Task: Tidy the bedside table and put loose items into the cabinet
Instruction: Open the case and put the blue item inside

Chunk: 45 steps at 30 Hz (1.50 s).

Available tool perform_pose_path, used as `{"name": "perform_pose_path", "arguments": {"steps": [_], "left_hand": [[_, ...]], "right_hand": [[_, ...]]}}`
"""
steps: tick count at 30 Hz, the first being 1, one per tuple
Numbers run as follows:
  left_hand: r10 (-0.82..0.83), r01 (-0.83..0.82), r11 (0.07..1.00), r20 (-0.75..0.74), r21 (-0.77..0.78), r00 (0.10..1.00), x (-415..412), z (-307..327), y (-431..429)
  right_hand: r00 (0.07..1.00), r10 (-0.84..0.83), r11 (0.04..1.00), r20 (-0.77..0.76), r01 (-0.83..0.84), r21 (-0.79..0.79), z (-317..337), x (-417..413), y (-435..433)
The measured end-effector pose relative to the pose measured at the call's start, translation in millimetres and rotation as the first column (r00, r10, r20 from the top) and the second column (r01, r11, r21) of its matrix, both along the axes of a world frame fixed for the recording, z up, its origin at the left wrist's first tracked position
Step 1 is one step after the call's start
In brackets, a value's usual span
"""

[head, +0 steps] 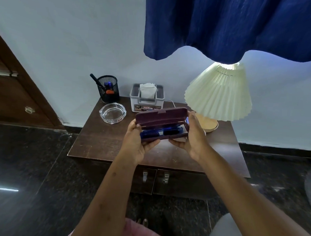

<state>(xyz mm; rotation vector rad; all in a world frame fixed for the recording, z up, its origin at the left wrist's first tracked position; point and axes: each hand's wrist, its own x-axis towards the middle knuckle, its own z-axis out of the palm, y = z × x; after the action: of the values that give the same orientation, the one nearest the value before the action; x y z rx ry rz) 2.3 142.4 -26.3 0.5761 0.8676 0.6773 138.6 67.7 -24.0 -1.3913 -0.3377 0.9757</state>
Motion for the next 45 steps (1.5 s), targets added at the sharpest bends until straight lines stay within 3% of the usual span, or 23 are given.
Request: {"name": "perform_pose_path", "arguments": {"steps": [3, 6, 13, 24, 26, 28, 30, 31, 33, 38, 45], "left_hand": [[0.031, -0.027, 0.999, 0.084, -0.041, 0.996, -4, 3, 5], [0.018, -0.014, 0.999, 0.099, -0.046, 0.995, -4, 3, 8], [-0.07, 0.069, 0.997, 0.016, 0.034, 0.997, 0, -2, 5], [-0.022, 0.022, 0.999, 0.009, 0.031, 1.0, 4, 0, 3], [-0.018, 0.018, 0.999, 0.004, 0.028, 1.0, 4, 0, 3], [-0.033, 0.034, 0.999, -0.026, 0.04, 0.999, 4, -1, 4], [-0.093, 0.098, 0.993, -0.081, 0.067, 0.992, 4, -2, 4], [-0.133, 0.142, 0.987, -0.107, 0.08, 0.985, 5, -2, 2], [-0.216, 0.231, 0.967, -0.136, 0.106, 0.967, 10, -2, -3], [-0.319, 0.351, 0.923, -0.195, 0.156, 0.927, 36, -6, -28], [-0.385, 0.434, 0.887, -0.27, 0.156, 0.883, 51, -7, -53]], "right_hand": [[0.995, -0.007, 0.998, -0.095, 0.013, 0.065, 1, 0, 1], [0.996, 0.003, 0.997, -0.093, 0.004, 0.076, -2, 0, 6], [0.993, 0.11, 0.992, 0.031, -0.112, 0.063, -11, 4, 5], [0.987, 0.103, 0.995, 0.127, -0.102, -0.016, -15, 10, 6], [0.969, 0.134, 0.991, 0.207, -0.129, -0.041, -17, 13, 6], [0.852, 0.251, 0.968, 0.46, -0.217, -0.127, -19, 19, 1], [0.58, 0.433, 0.9, 0.69, -0.324, -0.292, -16, 21, -5], [0.457, 0.484, 0.87, 0.746, -0.342, -0.355, -14, 21, -8], [0.366, 0.527, 0.841, 0.767, -0.358, -0.406, -12, 17, -11], [0.417, 0.666, 0.745, 0.619, -0.407, -0.528, -6, 24, -30], [0.627, 0.609, 0.661, 0.487, -0.062, -0.747, -10, 83, -75]]}}
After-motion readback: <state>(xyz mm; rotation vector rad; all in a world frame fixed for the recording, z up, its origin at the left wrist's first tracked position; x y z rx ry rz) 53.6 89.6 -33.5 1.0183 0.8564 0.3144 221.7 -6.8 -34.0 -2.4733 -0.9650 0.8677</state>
